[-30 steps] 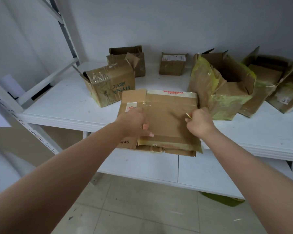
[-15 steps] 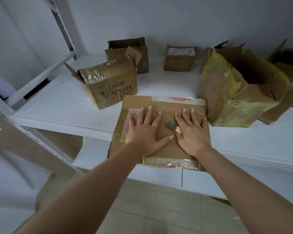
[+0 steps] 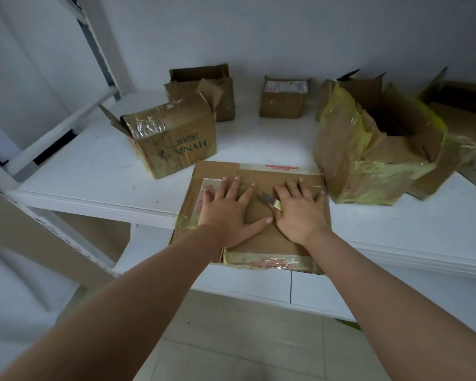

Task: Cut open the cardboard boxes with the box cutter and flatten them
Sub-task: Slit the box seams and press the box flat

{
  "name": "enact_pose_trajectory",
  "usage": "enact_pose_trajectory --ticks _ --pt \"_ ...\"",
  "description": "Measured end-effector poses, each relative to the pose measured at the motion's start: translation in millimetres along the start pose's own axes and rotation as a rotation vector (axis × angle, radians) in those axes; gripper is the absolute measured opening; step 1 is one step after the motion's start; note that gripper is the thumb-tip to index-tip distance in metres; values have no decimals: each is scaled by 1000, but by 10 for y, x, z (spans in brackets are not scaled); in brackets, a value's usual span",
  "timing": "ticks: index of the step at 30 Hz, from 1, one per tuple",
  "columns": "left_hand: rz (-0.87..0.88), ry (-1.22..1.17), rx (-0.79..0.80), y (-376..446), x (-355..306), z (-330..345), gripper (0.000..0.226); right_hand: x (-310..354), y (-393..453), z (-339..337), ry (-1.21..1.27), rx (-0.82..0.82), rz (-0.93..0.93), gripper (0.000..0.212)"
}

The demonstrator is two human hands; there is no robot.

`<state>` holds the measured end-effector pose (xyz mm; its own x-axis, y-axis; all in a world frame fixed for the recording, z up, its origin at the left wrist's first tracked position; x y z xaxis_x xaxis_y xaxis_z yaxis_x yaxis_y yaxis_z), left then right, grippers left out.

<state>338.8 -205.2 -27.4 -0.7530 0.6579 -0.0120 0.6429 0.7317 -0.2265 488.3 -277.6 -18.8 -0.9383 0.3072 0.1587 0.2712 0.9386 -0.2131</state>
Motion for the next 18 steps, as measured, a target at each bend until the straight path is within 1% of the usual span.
enact_pose_trajectory --ticks 5,8,11,14,16,18 --pt "-32 22 85 2 141 -37 93 21 10 -94 186 -10 -36 44" --pt "-65 31 119 12 296 -86 93 146 5 -112 184 -3 -78 40" --pt "-120 29 161 76 475 -136 95 272 -2 -106 199 28 -120 40" --pt "-140 67 184 145 541 -200 94 336 12 -122 186 31 -102 36" --pt "-95 52 173 152 540 -245 94 373 31 -187 203 -30 -45 28" --pt "-17 -58 116 128 563 -315 91 393 75 -293 155 -203 25 27"
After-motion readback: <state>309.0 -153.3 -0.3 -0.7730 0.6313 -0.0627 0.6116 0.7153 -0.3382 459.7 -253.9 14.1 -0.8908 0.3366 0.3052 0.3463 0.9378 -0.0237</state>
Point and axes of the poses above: each hand's wrist, its own y-axis towards the middle knuckle, its own z-axis out of the palm, x = y × z, the point moved 1 cm from there along y, towards the middle knuckle, and after that the axes turned 10 degrees about x, right-handed, at the moved point
